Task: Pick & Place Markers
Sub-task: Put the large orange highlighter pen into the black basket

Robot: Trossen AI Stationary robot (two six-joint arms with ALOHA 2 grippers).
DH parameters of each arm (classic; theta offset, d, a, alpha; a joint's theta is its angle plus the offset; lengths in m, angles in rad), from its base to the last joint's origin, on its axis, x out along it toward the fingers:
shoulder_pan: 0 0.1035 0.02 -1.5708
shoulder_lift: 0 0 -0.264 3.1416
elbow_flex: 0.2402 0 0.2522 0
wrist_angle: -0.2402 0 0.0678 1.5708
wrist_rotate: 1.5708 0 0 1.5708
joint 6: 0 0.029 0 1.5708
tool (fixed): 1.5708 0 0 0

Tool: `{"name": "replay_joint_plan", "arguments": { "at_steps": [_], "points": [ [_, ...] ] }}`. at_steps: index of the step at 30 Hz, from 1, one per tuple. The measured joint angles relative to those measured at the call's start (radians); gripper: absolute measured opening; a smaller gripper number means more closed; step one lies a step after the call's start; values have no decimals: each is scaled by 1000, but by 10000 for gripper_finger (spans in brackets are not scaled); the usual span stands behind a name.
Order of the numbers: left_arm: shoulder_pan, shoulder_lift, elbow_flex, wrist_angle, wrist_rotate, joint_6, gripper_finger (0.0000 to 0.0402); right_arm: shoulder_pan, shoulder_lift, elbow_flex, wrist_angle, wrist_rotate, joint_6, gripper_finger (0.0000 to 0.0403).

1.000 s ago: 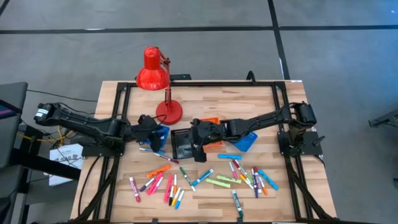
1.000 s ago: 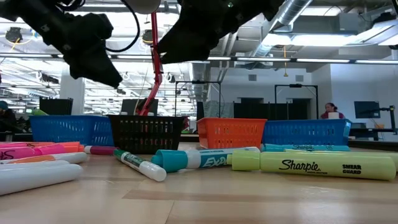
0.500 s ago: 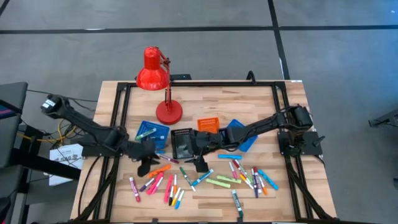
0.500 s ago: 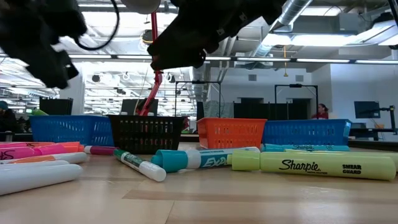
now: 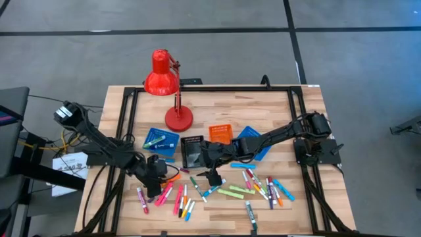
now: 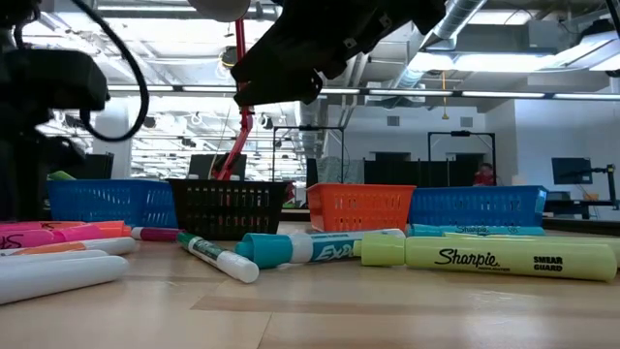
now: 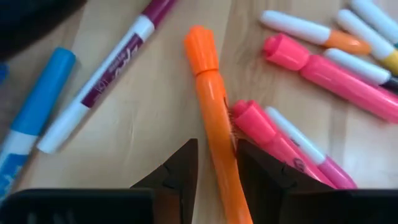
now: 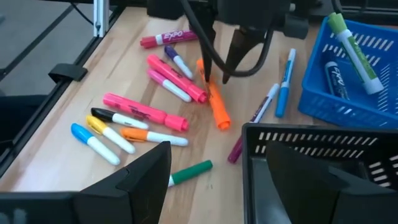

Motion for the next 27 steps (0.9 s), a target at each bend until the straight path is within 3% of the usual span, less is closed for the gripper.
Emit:
{"name": "replay_joint_plan", "arguments": {
  "at_steps": [13, 20, 27],
  "points": [
    [0, 38, -7, 15, -7, -11, 105, 0, 0, 0, -2, 0, 0, 255],
    [0, 44, -55, 38, -17, -28, 63, 0, 0, 0, -1, 0, 0, 255],
    [0, -37, -61, 93, -26, -46, 64, 2, 0, 0, 6, 0, 10, 255]
  ]
}}
